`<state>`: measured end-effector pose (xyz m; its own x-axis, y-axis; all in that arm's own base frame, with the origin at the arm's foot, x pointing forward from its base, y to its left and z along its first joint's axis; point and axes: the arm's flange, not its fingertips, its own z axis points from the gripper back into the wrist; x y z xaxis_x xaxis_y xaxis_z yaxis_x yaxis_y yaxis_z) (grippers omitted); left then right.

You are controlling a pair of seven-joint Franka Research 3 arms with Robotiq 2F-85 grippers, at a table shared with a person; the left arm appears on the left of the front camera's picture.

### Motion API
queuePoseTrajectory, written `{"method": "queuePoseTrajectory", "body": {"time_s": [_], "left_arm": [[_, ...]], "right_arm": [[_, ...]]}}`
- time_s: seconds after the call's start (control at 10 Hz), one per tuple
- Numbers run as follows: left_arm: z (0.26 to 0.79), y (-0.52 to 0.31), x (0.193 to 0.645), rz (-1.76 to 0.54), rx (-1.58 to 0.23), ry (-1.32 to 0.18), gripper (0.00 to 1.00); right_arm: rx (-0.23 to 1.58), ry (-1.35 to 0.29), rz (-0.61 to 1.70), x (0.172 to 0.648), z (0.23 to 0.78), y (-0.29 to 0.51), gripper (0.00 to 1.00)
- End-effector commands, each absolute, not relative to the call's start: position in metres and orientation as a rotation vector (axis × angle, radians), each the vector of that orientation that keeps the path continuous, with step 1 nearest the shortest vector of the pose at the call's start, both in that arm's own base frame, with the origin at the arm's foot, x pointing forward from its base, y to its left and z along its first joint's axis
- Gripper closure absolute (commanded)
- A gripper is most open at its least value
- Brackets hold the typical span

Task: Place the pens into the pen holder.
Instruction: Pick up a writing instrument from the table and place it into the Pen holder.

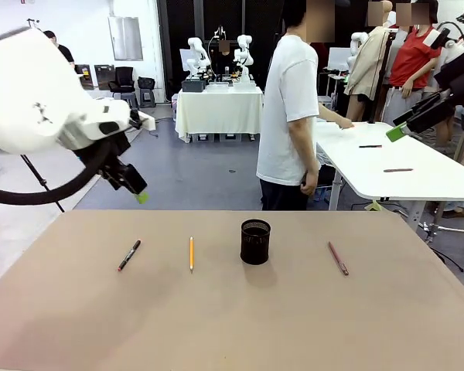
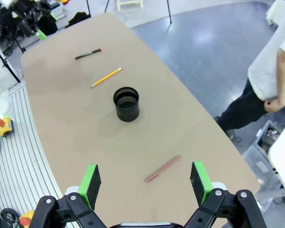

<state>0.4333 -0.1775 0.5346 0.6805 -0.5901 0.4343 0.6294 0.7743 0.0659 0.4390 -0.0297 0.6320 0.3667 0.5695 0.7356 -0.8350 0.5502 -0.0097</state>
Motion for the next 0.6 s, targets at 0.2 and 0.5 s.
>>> {"method": "queuePoseTrajectory", "body": {"time_s": [0.2,0.5], "left_arm": [[0.519,-0.188,0.439,-0.686,-0.088,-0.438,0.00],[0.519,-0.188,0.439,-0.686,-0.088,-0.438,0.00]], "right_arm": [[0.404,-0.767,0.936,0.440,0.633,-0.030,0.00],[0.404,-0.767,0.936,0.440,0.633,-0.030,0.00]]}}
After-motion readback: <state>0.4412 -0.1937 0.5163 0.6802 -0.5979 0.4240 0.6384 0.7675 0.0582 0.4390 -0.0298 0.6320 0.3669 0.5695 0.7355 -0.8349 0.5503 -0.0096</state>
